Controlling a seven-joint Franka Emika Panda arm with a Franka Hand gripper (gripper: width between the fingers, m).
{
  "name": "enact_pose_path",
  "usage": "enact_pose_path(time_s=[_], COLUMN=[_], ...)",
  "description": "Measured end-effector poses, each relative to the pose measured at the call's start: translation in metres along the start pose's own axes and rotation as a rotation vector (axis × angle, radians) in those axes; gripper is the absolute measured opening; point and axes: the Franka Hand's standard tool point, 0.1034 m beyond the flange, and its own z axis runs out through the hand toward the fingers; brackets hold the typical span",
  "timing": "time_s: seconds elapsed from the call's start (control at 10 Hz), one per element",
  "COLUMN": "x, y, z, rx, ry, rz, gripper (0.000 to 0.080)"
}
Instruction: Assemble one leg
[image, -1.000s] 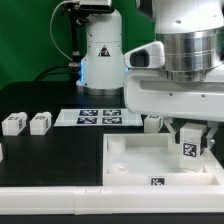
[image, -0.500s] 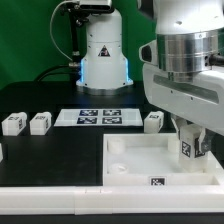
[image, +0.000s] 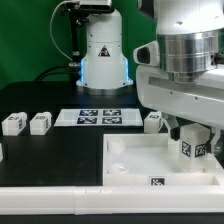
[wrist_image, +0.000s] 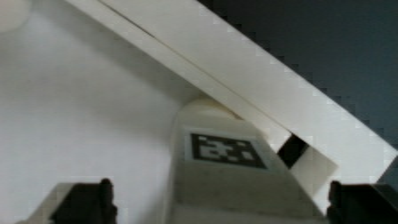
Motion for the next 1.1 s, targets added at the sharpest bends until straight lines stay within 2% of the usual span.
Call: enact_pose_path(time_s=[0.1, 0.2, 0.6, 0.8, 0.9, 1.0, 1.1], x=[0.0006, 0.0012, 0.0043, 0.0077, 0.007, 0.007, 0.007], y=[-0.0014, -0.0024, -0.0019, 0.0028, 0.0025, 0.0025, 0.0027], z=[-0.0016, -0.0034, -0.0058, -0.0059, -0.0053, -0.0053, -0.005], rx=[-0.001, -0.012, -0.046, -0.045, -0.045, -0.045, -0.045], ry=[0.001, 0.004, 0.012, 0.021, 0.02, 0.02, 0.02], rz=[-0.117, -0.284, -0.815, -0.966, -0.943, -0.944, -0.944], gripper=[0.0636, 0.0646, 0.0648, 0.0648, 0.0561, 0.0427, 0.0427])
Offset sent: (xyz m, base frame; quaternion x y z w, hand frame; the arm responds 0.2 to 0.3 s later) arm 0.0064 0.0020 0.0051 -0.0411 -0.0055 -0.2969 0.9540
